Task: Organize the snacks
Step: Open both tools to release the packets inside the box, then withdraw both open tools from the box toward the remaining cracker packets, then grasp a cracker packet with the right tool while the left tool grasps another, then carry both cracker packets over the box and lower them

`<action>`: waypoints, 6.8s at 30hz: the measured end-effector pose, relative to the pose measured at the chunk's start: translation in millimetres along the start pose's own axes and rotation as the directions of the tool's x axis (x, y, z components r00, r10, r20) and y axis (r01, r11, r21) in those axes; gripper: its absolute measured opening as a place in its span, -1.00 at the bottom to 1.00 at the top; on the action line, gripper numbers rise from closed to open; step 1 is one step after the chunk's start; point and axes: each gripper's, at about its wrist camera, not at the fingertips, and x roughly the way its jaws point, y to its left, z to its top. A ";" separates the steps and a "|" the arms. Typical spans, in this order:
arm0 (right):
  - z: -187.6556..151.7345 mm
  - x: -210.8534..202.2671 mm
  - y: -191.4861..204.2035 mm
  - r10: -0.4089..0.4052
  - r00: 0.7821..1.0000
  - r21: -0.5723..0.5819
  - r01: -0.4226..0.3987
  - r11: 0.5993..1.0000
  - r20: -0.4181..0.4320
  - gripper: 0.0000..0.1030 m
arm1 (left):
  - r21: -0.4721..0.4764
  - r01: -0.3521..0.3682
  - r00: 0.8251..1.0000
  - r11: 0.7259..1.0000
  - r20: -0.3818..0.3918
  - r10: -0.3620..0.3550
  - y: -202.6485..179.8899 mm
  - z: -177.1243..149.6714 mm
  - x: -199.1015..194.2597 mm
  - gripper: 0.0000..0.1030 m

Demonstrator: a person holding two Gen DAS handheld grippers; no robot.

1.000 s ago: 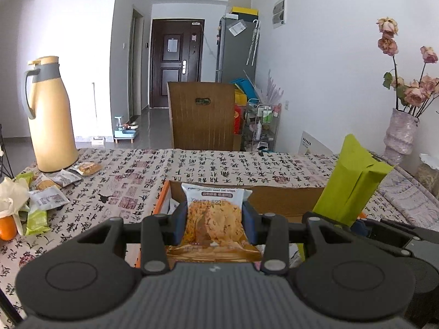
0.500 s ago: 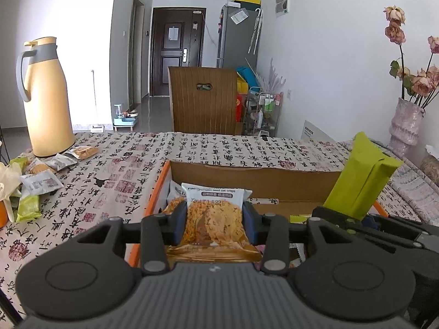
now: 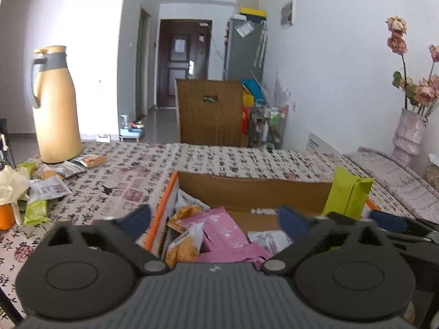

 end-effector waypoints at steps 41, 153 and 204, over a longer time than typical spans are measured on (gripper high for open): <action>1.9 -60.5 15.7 -0.095 0.995 -0.072 0.095 0.993 0.011 1.00 | -0.010 -0.036 0.998 0.999 0.047 0.036 21.2 0.0 -74.3 1.00; -85.2 -72.7 -24.7 -0.043 0.983 -0.029 0.039 0.999 -0.178 -0.18 | 0.068 -0.024 0.932 0.997 -0.360 0.047 -17.5 -103.0 -13.2 1.00; -73.3 -99.3 -12.9 -0.026 0.997 -0.063 0.021 0.998 -0.076 -0.18 | 0.101 0.034 0.993 0.994 -0.114 -0.023 -21.6 -64.8 -88.1 -0.12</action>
